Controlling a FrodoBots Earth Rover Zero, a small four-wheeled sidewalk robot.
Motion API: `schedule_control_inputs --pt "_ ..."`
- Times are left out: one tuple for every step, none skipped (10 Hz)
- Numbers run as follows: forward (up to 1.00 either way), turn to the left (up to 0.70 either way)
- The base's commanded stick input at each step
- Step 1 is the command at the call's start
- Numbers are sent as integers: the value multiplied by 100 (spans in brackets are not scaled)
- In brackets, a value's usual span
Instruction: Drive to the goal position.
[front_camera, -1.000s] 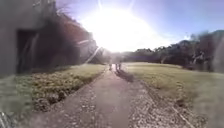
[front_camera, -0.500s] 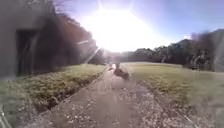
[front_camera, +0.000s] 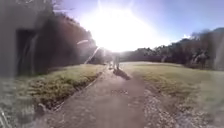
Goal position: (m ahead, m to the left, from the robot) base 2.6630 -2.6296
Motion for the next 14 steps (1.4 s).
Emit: schedule_control_inputs --pt "50 3" --pt "50 3" --pt "50 3" --pt "50 3" --pt "50 3" --pt "50 3" --pt "50 3" --pt "50 3" --pt "50 3" --pt "50 -10" --pt "50 -46" --pt "50 -44" --pt "50 -38" --pt "50 -32"
